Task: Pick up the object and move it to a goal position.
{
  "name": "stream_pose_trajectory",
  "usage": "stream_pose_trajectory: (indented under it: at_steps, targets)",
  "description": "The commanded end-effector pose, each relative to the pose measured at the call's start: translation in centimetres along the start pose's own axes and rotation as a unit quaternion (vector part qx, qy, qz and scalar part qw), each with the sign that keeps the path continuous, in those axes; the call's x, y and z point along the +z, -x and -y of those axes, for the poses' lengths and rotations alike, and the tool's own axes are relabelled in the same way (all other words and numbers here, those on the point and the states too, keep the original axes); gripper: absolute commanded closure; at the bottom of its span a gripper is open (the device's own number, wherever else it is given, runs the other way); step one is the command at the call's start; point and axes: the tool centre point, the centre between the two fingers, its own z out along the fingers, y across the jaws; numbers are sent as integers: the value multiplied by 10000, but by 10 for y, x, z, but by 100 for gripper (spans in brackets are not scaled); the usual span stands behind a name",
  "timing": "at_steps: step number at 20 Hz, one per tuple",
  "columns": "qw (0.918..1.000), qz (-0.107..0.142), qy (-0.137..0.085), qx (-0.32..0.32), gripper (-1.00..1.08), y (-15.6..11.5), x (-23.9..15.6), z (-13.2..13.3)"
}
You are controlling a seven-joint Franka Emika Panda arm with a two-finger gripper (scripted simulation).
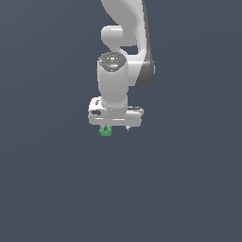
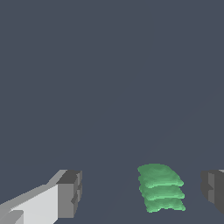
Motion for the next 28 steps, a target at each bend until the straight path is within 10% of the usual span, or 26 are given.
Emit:
stream_pose_trajectory:
  at_steps: [1,15,28]
  targets:
    - [10000,0,0,0,-92,0,0,0]
    - [9991,-229,-61,346,-92,-11,-16,-22]
    - [10000,-70,-28,11,-92,38,43,-49]
